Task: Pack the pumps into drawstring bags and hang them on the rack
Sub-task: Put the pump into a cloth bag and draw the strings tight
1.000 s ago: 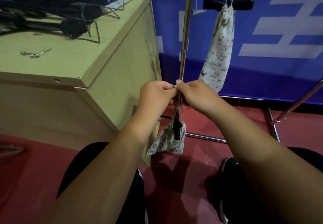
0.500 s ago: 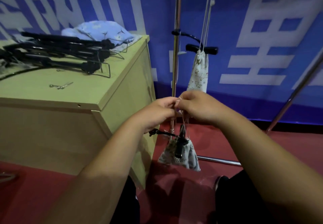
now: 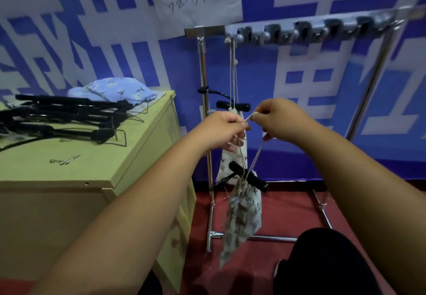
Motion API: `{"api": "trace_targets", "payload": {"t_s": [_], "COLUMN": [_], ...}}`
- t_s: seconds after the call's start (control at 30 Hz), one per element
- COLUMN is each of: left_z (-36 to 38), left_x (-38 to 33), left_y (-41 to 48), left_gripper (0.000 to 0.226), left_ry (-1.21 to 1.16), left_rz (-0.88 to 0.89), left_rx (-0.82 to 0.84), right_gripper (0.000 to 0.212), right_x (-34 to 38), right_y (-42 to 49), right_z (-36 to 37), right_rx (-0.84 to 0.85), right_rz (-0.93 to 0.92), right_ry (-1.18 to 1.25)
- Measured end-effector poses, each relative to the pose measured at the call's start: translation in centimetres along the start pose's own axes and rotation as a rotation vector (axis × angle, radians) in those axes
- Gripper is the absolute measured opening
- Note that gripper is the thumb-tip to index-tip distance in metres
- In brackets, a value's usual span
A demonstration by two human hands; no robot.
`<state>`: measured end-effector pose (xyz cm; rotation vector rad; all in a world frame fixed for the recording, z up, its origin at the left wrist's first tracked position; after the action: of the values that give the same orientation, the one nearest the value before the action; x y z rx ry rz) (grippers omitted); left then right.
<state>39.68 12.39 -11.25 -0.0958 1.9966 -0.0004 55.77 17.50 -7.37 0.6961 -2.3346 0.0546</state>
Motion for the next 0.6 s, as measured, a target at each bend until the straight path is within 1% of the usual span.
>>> {"api": "trace_targets", "payload": {"t_s": [0.13,0.4,0.6], "left_z": [-0.5,-1.1,-2.1], "left_x": [-3.3,-9.2,-12.8], "left_y": [1.9,5.1,7.7], "left_gripper": [0.016,0.019,0.019], "left_ry": [0.02,-0.078,-0.135], "left_rz": [0.023,0.06,0.088], "left_rx": [-0.048,-0.133,-0.207], "right_gripper": [0.018,0.016,0.016], "right_x": [0.4,1.3,1.7], "right_y": [1.1,4.6,8.0], "right_z": [-2.7,-7.9,-10.9], "right_rx": [-0.107,-0.337,-0.411], "right_rz": [-0.051,-0.122,-0.185], "right_ry": [-0.065,-0.001,-0.011]}}
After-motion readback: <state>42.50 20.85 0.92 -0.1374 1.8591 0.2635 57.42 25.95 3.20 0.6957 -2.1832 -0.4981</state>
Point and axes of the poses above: each hand's wrist, its own y-axis towards the middle knuckle, its own z-axis out of the palm, x = y × z, the point moved 6 cm from there along y, towards the middle knuckle, and after that the axes turned 3 degrees about x, right-handed, at the moved point
